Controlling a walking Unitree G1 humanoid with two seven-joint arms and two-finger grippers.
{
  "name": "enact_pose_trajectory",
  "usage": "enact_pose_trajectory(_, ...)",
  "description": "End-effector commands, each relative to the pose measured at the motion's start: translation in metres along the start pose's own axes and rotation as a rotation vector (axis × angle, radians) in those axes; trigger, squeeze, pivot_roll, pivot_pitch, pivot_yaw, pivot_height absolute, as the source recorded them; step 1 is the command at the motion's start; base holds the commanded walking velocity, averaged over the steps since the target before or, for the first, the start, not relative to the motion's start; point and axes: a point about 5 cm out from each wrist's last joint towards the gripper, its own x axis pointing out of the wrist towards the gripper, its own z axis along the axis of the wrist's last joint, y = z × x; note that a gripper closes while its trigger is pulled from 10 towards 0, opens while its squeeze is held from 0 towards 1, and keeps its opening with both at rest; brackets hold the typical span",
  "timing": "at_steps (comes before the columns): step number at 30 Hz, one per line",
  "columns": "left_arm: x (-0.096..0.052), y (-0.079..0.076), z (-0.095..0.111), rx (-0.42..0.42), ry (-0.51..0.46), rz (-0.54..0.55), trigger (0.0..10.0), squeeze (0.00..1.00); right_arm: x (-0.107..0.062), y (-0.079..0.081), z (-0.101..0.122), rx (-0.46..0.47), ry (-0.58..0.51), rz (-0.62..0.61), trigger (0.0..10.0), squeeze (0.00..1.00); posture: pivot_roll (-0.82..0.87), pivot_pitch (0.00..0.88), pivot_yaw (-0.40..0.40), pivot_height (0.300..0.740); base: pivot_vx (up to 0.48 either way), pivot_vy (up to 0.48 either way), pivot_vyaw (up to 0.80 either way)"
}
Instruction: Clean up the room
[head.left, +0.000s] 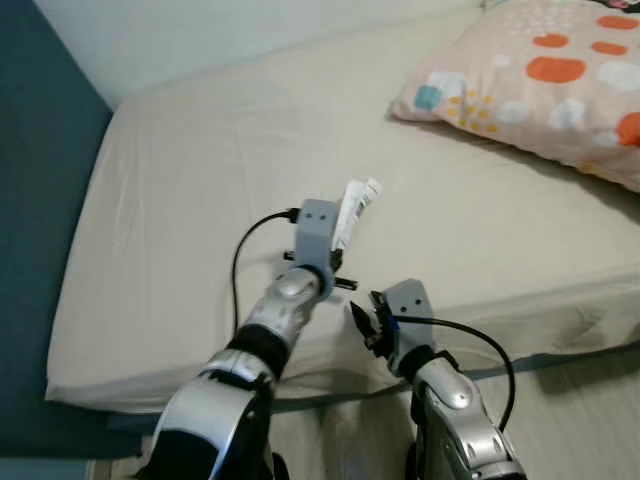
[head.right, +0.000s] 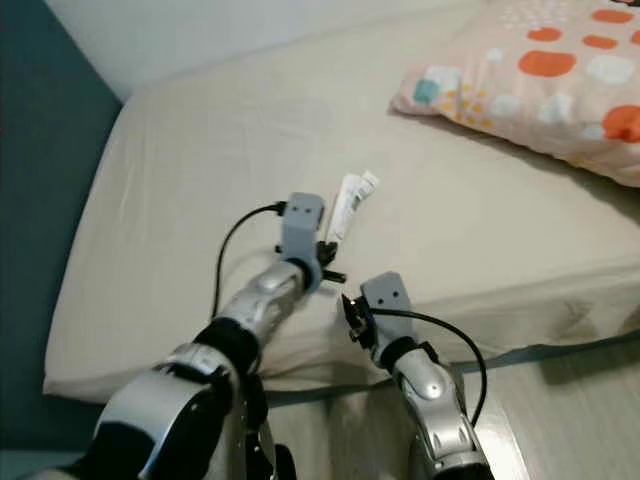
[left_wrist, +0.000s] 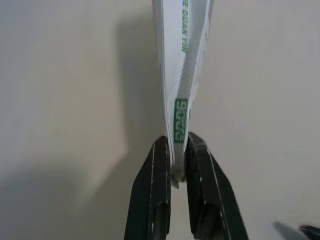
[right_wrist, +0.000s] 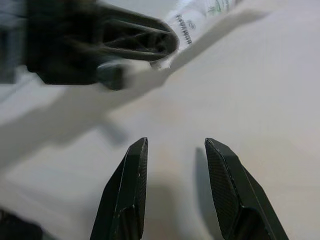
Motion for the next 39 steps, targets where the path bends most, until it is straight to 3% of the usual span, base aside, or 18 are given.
enact_pose_trajectory(1, -0.011, 0.019, -0.008, 0.008, -0.022, 0.007, 0.0, 0.0, 0.001, 0.008, -0.004, 0.008, 0.003, 0.014, 10.0, 0.0, 0.0, 0.233, 0.125, 0.559, 0.0, 0.0, 0.0)
enact_pose_trajectory(3, -0.015, 0.025, -0.009, 0.019, -0.037, 0.016, 0.0, 0.0, 0.002, 0.009, -0.002, 0.014, -0.003, 0.012, 10.0, 0.0, 0.0, 0.233, 0.125, 0.559, 0.0, 0.0, 0.0)
enact_pose_trajectory(10, -0.059, 0.075, -0.021, 0.046, -0.132, 0.183, 0.0, 0.0, -0.002, -0.002, 0.006, 0.011, -0.073, -0.099, 10.0, 0.0, -0.02, 0.168, 0.042, 0.559, 0.0, 0.0, 0.0)
enact_pose_trajectory(14, -0.074, 0.083, -0.026, 0.066, -0.135, 0.225, 0.0, 0.0, -0.003, -0.011, 0.01, -0.001, -0.103, -0.175, 10.0, 0.0, -0.02, 0.159, 0.032, 0.559, 0.0, 0.0, 0.0)
enact_pose_trajectory(17, -0.096, 0.098, -0.041, 0.087, -0.09, 0.337, 0.0, 0.0, -0.005, -0.024, 0.011, -0.035, -0.109, -0.309, 10.0, 0.0, -0.02, 0.155, 0.021, 0.559, 0.0, 0.0, 0.0)
enact_pose_trajectory(19, -0.104, 0.102, -0.046, 0.079, -0.078, 0.382, 0.0, 0.0, -0.006, -0.027, 0.009, -0.034, -0.101, -0.344, 10.0, 0.0, -0.02, 0.155, 0.013, 0.559, 0.0, 0.0, 0.0)
enact_pose_trajectory(26, -0.104, 0.102, -0.046, 0.079, -0.078, 0.382, 0.0, 0.0, -0.006, -0.027, 0.009, -0.034, -0.101, -0.344, 10.0, 0.0, -0.02, 0.155, 0.013, 0.559, 0.0, 0.0, 0.0)
enact_pose_trajectory(28, -0.111, 0.103, -0.049, 0.078, -0.071, 0.402, 0.0, 0.0, -0.007, -0.029, 0.006, -0.032, -0.09, -0.363, 10.0, 0.0, -0.02, 0.155, 0.011, 0.559, 0.0, 0.0, 0.0)
enact_pose_trajectory(29, -0.124, 0.097, -0.062, 0.059, -0.04, 0.417, 10.0, 0.0, -0.011, -0.028, -0.001, -0.057, -0.052, -0.381, 10.0, 0.0, -0.02, 0.143, -0.005, 0.559, 0.0, 0.0, 0.0)
enact_pose_trajectory(30, -0.134, 0.091, -0.071, 0.052, -0.016, 0.424, 10.0, 0.0, -0.015, -0.027, -0.006, -0.082, -0.027, -0.394, 10.0, 0.0, -0.02, 0.143, -0.005, 0.559, 0.0, 0.0, 0.0)
enact_pose_trajectory(32, -0.141, 0.084, -0.077, 0.057, -0.007, 0.425, 10.0, 0.0, -0.018, -0.025, -0.01, -0.117, -0.005, -0.407, 10.0, 0.0, -0.02, 0.141, -0.005, 0.559, 0.0, 0.0, 0.0)
enact_pose_trajectory(39, -0.148, 0.067, -0.08, 0.065, -0.028, 0.415, 10.0, 0.0, -0.03, -0.018, -0.022, -0.116, 0.033, -0.421, 10.0, 0.0, -0.01, 0.129, -0.006, 0.559, 0.0, 0.0, 0.0)
